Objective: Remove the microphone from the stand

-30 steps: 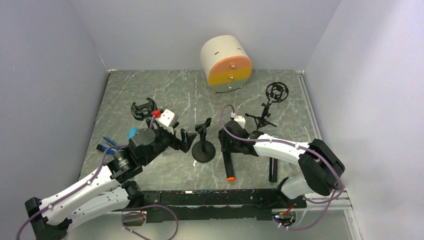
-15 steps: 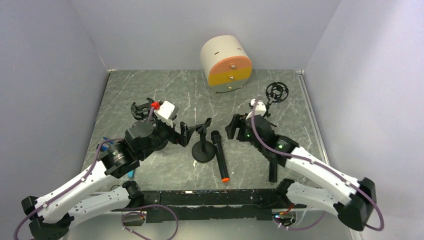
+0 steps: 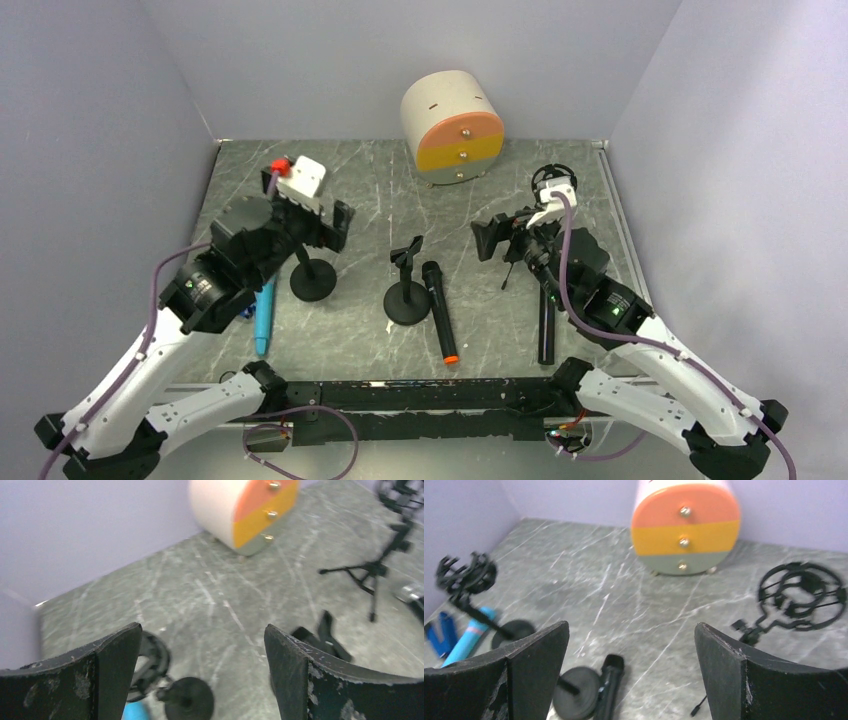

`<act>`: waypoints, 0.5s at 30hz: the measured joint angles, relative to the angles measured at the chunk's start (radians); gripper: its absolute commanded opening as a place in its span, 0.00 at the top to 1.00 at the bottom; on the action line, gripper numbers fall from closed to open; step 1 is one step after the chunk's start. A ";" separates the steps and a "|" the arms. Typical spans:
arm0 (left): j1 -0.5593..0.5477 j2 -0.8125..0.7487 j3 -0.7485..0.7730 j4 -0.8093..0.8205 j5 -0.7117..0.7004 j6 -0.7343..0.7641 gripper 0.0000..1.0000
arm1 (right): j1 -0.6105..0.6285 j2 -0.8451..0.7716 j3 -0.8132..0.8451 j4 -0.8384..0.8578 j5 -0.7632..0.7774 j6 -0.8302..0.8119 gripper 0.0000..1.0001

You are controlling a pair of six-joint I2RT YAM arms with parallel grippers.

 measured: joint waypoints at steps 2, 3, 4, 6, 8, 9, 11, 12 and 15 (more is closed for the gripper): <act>0.096 0.013 0.048 -0.030 0.029 0.017 0.05 | -0.006 0.029 0.052 -0.008 0.057 -0.035 0.01; 0.132 0.019 0.065 -0.041 0.040 0.021 0.05 | -0.013 0.043 0.078 -0.013 0.077 -0.047 0.01; 0.174 0.029 0.089 -0.059 0.063 0.023 0.05 | -0.028 0.068 0.116 -0.025 0.095 -0.062 0.01; 0.237 0.056 0.133 -0.089 0.109 0.024 0.05 | -0.071 0.106 0.171 -0.039 0.109 -0.078 0.01; 0.311 0.094 0.175 -0.113 0.161 0.019 0.05 | -0.153 0.151 0.235 -0.071 0.090 -0.081 0.01; 0.349 0.112 0.189 -0.118 0.198 0.013 0.05 | -0.204 0.174 0.267 -0.091 0.070 -0.076 0.01; 0.447 0.145 0.202 -0.126 0.260 -0.014 0.05 | -0.313 0.220 0.325 -0.129 0.002 -0.061 0.01; 0.492 0.161 0.202 -0.133 0.290 -0.036 0.05 | -0.396 0.253 0.364 -0.162 -0.063 -0.046 0.01; 0.659 0.200 0.196 -0.160 0.396 -0.106 0.05 | -0.560 0.317 0.419 -0.221 -0.184 0.000 0.01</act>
